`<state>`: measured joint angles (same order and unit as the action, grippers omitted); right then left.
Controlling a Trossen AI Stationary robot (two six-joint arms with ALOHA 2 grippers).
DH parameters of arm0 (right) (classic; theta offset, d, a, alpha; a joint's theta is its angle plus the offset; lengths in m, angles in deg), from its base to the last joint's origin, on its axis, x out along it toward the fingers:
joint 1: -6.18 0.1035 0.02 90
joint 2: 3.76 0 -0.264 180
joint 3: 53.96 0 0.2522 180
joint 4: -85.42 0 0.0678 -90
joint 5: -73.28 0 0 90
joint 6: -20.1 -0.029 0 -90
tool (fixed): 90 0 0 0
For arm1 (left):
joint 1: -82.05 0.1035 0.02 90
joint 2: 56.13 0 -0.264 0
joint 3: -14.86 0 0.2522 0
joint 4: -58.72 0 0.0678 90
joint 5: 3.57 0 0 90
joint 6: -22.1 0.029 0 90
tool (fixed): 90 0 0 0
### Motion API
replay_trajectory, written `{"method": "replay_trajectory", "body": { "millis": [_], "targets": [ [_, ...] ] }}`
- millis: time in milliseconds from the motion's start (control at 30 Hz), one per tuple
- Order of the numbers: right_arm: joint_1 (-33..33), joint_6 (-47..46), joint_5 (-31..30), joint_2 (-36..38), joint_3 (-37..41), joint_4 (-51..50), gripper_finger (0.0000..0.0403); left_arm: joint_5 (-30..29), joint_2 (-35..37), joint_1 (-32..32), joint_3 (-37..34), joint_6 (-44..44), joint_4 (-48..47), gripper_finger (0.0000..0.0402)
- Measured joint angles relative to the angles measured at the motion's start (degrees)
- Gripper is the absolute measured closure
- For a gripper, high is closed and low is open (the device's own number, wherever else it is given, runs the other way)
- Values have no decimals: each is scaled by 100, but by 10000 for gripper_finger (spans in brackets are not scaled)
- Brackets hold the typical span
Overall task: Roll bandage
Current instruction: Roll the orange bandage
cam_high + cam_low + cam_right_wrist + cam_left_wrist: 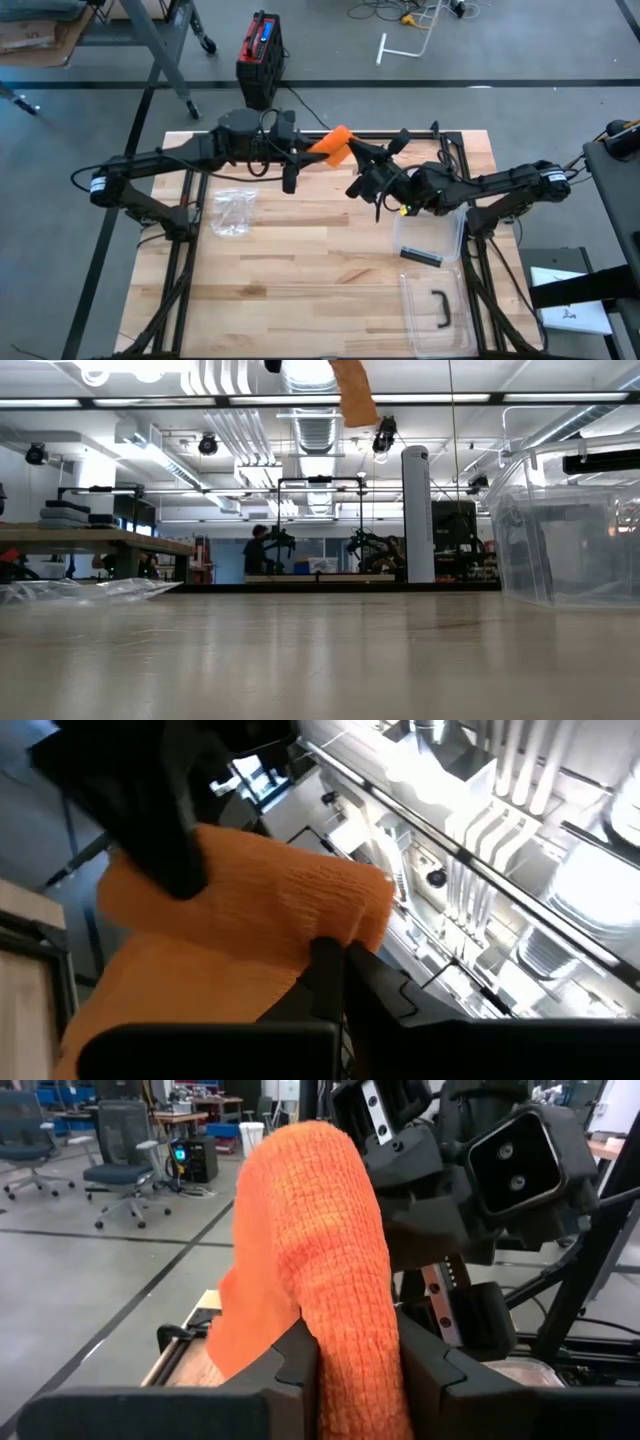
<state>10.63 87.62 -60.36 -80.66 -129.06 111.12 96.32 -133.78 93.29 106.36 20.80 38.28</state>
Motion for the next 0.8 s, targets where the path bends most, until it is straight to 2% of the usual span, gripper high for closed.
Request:
{"method": "replay_trajectory", "body": {
  "millis": [533, 700, 800],
  "targets": [
    [-44, 238, -99, -26, -188, 86, 403, 76, -11, -9, -44, -77, 20, 326],
    [-96, 270, -314, 48, -247, 298, 402, 411, -48, -72, -87, -48, -220, 335],
    [-59, 265, -195, -4, -218, 135, 402, 265, -11, -57, -73, -52, -79, 336]
  ]
}}
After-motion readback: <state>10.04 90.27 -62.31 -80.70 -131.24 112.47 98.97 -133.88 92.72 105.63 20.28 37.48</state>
